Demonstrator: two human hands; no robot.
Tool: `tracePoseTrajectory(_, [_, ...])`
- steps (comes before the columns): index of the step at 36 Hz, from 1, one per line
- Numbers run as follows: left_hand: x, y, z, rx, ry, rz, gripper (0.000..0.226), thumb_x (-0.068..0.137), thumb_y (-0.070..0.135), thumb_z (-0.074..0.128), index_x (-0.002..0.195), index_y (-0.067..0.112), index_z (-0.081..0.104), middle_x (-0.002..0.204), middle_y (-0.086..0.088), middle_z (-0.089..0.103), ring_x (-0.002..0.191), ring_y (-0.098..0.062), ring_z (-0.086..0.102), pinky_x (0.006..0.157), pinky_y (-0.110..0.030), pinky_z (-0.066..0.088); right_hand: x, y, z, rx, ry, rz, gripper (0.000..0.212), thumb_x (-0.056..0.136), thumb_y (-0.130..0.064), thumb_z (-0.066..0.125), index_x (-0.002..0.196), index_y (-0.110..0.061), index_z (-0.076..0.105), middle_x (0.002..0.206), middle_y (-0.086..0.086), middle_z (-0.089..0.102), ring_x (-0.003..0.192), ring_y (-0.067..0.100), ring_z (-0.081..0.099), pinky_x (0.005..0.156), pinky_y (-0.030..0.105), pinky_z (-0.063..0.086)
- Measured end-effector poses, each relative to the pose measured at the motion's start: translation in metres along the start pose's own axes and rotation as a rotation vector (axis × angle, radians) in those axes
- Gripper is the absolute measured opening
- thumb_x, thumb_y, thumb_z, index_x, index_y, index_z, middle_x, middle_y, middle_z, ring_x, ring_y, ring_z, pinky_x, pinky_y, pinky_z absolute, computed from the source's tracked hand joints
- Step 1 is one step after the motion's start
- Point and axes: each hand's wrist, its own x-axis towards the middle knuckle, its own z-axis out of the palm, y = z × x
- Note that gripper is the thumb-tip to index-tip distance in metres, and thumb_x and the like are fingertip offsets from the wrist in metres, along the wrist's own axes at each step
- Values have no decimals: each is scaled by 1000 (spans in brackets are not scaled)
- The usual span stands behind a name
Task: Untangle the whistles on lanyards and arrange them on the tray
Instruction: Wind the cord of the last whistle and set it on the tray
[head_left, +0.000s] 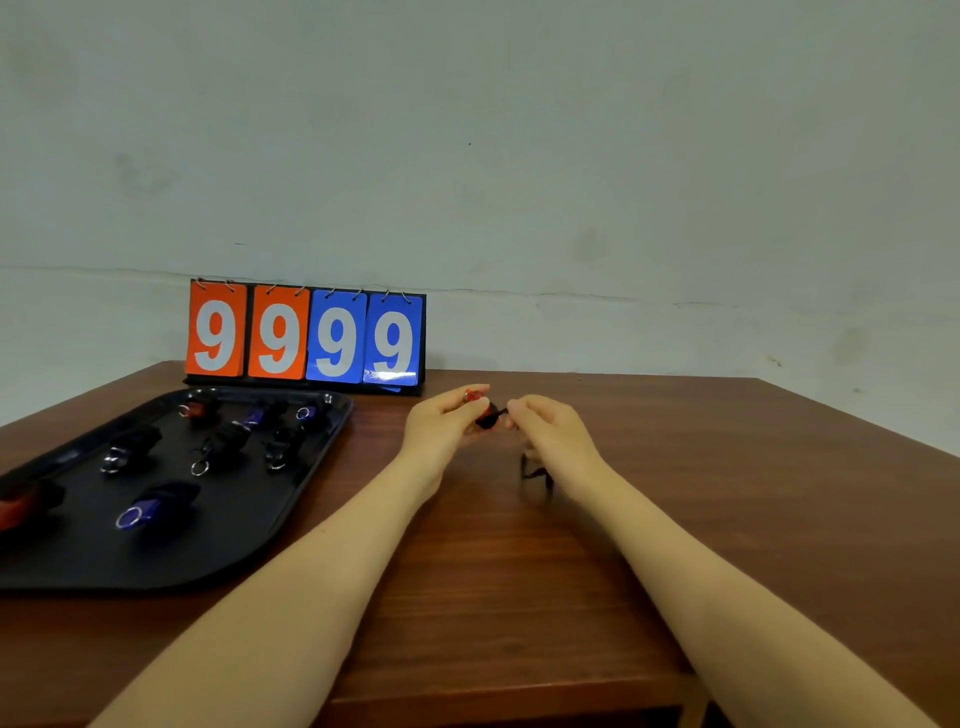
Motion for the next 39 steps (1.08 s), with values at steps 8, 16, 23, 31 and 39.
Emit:
tracePoseTrajectory(8, [-6,5,7,81,-153,-22,24,94,15,60,116,17,68,111,-7,70,98,-15,69,78,-24,57,0,-7,-10,291,100,117,30,100,-21,47,74,-10,57,48,-7,35,41,8,27,42,20,22])
tracePoseTrajectory(16, [-15,16,15,-387,-295,-108,26,95,9,55,120,5,62,112,-17,70,102,-28,69,85,-30,57,5,1,-20,192,210,119,32,97,-28,53,74,-7,60,47,-7,34,42,8,29,40,18,26])
tracePoseTrajectory(23, [-21,17,21,-705,-295,-205,20,95,8,54,111,6,66,99,-15,73,92,-24,72,74,-29,59,6,5,-11,152,128,127,33,101,-18,44,71,-10,53,46,-8,38,43,9,29,39,17,25])
tracePoseTrajectory(31, [-15,12,17,-664,-173,-131,24,95,6,55,117,4,63,103,-16,72,96,-24,71,83,-30,58,5,14,-1,-57,5,80,34,101,-27,39,72,-14,51,56,-4,41,50,11,32,48,23,26])
tracePoseTrajectory(39, [-10,10,12,-280,-17,-69,24,92,17,63,115,14,66,98,-7,75,84,-15,72,72,-23,56,2,12,4,-319,-78,-14,32,102,-19,38,76,-24,56,64,-10,51,57,2,44,55,16,32])
